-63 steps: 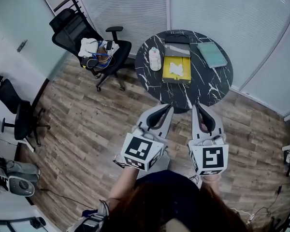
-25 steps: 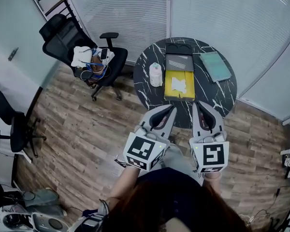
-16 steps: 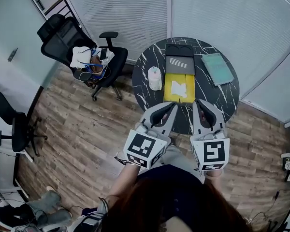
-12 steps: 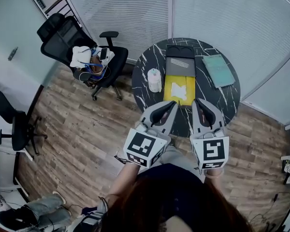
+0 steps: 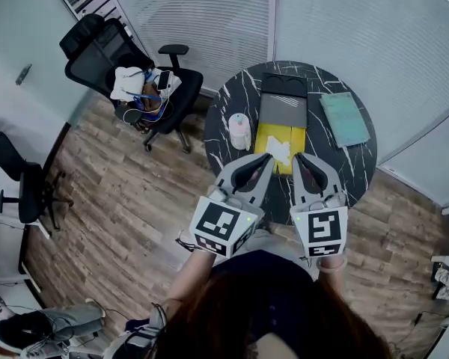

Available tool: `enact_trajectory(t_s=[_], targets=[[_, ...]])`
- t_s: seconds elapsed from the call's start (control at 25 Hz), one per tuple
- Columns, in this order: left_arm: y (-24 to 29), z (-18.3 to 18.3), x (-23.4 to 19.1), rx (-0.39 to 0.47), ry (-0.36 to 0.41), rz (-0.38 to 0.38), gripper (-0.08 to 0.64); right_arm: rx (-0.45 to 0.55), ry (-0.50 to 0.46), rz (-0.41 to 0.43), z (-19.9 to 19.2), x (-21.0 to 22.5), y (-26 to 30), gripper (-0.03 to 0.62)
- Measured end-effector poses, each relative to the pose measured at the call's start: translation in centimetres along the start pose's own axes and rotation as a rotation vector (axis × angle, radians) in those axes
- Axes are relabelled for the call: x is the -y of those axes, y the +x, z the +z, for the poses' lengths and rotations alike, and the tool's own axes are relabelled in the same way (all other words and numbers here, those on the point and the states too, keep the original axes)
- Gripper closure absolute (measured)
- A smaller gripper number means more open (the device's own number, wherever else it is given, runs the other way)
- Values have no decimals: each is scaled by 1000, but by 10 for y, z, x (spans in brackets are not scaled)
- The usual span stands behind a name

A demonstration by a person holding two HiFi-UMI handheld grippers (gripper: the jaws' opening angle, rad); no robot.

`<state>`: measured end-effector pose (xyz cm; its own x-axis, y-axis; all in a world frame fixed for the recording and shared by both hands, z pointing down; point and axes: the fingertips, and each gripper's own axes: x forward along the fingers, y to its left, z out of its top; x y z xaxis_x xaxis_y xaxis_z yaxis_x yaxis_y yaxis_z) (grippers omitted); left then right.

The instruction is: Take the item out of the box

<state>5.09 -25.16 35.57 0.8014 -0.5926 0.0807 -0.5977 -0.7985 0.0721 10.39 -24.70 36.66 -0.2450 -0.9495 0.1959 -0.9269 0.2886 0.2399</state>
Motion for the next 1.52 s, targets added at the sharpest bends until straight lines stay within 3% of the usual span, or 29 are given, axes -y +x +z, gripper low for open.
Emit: enact_trajectory(t_s=[1.0,1.52], targets=[[52,-1,-45,-11,-34,87,534,-166,-59,196,-75,7,86,566],[70,-9,-63,-50,-38,88,533,-283,-124,267,-116,4,121,565]])
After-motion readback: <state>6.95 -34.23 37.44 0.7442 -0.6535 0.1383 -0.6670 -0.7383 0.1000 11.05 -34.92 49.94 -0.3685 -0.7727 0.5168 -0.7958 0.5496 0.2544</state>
